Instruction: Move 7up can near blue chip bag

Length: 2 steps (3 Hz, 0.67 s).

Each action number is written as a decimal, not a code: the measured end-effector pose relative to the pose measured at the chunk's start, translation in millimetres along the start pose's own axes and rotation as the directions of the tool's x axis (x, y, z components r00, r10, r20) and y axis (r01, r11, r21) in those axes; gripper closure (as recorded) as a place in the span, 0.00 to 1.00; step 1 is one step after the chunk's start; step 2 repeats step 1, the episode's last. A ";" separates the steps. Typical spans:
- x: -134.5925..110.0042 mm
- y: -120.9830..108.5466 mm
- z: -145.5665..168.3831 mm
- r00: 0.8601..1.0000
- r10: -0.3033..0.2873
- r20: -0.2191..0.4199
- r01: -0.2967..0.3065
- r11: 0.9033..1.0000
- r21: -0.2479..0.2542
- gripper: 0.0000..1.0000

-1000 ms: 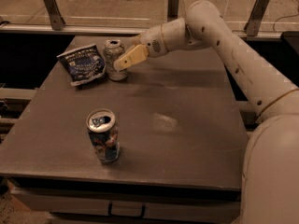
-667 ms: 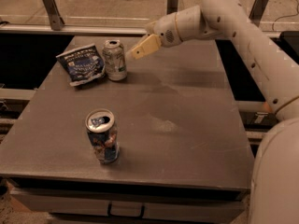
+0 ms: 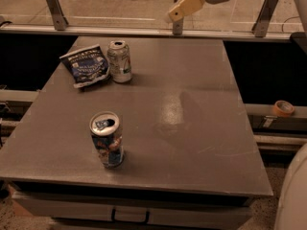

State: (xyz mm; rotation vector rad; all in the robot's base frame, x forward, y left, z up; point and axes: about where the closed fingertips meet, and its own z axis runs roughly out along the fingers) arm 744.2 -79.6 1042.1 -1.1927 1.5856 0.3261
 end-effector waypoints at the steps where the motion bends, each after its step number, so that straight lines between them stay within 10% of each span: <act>1: 0.0 0.1 0.3 1.000 0.000 0.000 0.000 1.000 0.000 0.00; 2: 0.0 0.1 0.3 1.000 0.000 0.000 0.000 1.000 0.000 0.00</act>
Offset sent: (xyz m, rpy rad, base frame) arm 0.0000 0.0000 0.0000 0.0000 0.0000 0.0000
